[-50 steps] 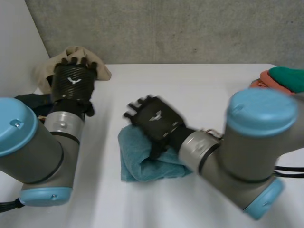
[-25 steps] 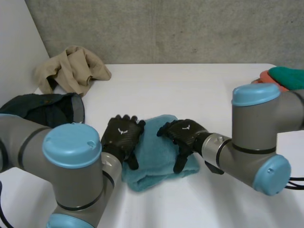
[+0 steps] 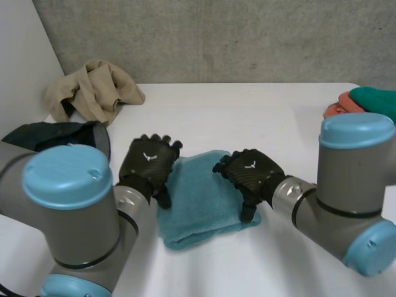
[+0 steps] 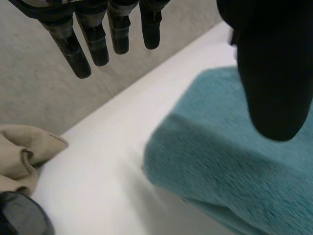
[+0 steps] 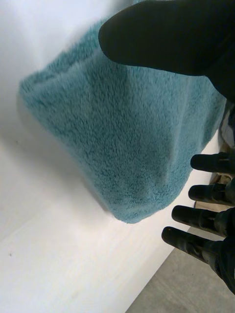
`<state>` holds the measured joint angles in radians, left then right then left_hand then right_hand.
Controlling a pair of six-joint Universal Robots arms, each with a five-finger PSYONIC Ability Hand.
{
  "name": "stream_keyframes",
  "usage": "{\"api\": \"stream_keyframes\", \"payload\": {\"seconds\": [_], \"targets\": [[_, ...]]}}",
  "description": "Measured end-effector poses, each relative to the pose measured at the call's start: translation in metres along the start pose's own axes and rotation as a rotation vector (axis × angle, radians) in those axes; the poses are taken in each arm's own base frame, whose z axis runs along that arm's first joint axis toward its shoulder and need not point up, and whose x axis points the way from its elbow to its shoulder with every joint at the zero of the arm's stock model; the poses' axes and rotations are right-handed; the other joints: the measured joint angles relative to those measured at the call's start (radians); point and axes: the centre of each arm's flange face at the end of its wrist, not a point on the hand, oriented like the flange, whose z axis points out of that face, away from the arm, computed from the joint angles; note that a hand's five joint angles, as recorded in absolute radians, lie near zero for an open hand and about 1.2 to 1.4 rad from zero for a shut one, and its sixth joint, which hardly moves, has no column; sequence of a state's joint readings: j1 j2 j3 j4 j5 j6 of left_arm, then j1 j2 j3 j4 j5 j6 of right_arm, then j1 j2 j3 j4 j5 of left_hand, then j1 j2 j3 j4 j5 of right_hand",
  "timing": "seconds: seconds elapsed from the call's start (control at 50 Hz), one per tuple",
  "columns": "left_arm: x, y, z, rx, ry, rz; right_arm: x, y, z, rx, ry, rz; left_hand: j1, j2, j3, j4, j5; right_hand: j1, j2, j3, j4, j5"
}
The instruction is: Fold the laundry.
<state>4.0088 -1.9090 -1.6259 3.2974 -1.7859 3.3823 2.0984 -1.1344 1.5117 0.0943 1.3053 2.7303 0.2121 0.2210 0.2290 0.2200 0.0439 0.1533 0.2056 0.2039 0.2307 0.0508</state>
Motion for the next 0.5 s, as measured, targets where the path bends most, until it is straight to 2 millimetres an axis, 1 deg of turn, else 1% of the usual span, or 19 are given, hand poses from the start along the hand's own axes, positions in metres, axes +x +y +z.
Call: {"api": "stream_keyframes", "payload": {"seconds": [0.1, 0.24, 0.3, 0.36, 0.5], "targets": [[-0.013, -0.007, -0.001, 0.017, -0.034, -0.018, -0.010, 0.010, -0.011, -0.005, -0.010, 0.002, 0.000, 0.000, 0.000, 0.000, 0.000, 0.000, 0.000, 0.000, 0.000, 0.000], [-0.034, 0.006, 0.004, -0.028, -0.092, -0.036, -0.025, 0.020, -0.014, 0.023, -0.022, -0.016, 0.000, 0.000, 0.000, 0.000, 0.000, 0.000, 0.000, 0.000, 0.000, 0.000], [-0.041, 0.013, 0.007, -0.051, -0.116, -0.043, -0.031, 0.021, -0.011, 0.043, -0.027, -0.029, 0.000, 0.000, 0.000, 0.000, 0.000, 0.003, 0.000, 0.000, 0.000, 0.000], [-0.045, 0.018, 0.008, -0.058, -0.128, -0.048, -0.035, 0.023, -0.007, 0.061, -0.031, -0.044, 0.000, 0.000, 0.000, 0.000, 0.000, 0.008, 0.002, 0.005, 0.002, 0.003], [-0.046, 0.022, 0.009, -0.047, -0.136, -0.051, -0.040, 0.032, 0.009, 0.071, -0.037, -0.059, 0.000, 0.000, 0.000, 0.000, 0.000, 0.048, 0.003, 0.039, 0.002, 0.027]]}}
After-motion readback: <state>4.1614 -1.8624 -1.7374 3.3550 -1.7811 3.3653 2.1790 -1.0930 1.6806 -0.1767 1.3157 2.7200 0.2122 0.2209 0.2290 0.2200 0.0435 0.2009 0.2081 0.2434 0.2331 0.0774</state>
